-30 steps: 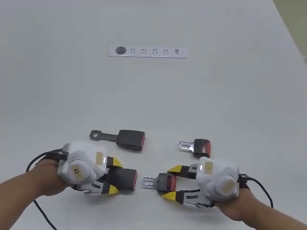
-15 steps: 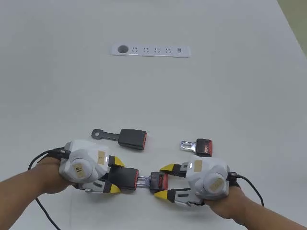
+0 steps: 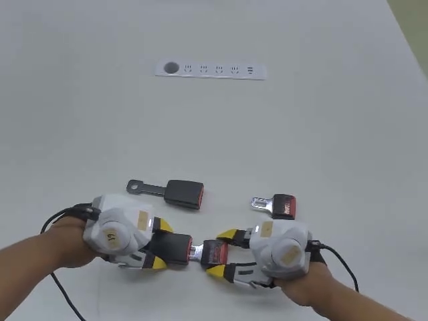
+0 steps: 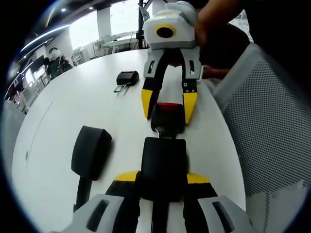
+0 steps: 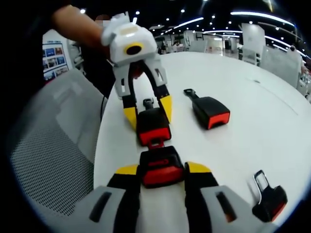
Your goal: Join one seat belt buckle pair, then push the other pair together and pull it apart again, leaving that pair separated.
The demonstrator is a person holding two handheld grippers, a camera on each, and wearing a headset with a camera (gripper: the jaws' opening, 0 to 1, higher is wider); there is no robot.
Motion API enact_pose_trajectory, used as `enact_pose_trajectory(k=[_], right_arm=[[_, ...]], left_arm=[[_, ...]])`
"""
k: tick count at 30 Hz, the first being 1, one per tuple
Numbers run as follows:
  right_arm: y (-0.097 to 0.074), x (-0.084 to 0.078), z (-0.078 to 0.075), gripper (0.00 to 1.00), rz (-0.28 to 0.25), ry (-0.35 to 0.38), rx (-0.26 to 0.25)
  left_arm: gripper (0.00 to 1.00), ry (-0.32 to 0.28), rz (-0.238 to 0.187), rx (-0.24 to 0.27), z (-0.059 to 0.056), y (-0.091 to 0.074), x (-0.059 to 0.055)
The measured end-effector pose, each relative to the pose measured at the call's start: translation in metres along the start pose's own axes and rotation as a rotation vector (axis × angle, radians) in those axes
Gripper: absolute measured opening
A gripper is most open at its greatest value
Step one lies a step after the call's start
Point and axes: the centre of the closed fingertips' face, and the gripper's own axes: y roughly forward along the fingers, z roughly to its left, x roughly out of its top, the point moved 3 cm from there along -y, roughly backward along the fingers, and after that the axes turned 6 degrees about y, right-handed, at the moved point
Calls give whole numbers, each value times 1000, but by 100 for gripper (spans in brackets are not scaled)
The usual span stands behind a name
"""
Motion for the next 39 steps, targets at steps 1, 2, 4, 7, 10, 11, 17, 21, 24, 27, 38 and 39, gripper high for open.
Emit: enact_pose_trajectory(k=[1,2,4,7,10,11,17,21,24,27,38,39], right_arm=[[1,0,0,35,3,-1,0],[1,0,0,35,5,0,-1],[1,0,1,35,4,5,-3],[5,2,2,35,-3,19,-8],[9,6,3,35,-1,19,-12],[10,7,4,35,2,20,-12],[12,9,4,34,8,41,-3],[11,8,3,34,10,40,-3],[11,9,4,34,16,35,0],[11,8,4,34,19,30,-4],[10,7,3,34,19,6,-9],[10,7,3,34,20,-2,-11]], left_arm=[[35,4,2,-3,0,0,0],[35,9,2,-3,0,0,0],[35,6,-1,-3,0,0,0],[35,8,1,-3,0,0,0],[35,7,0,-3,0,-1,-1],[35,8,4,-3,0,-1,0],[34,15,5,-4,0,-1,0],[34,10,6,-7,1,0,-1],[34,9,9,-7,1,0,-1],[34,8,8,-7,1,0,-1],[34,17,-2,-17,1,-1,-1],[34,20,-4,-17,1,-1,-1]])
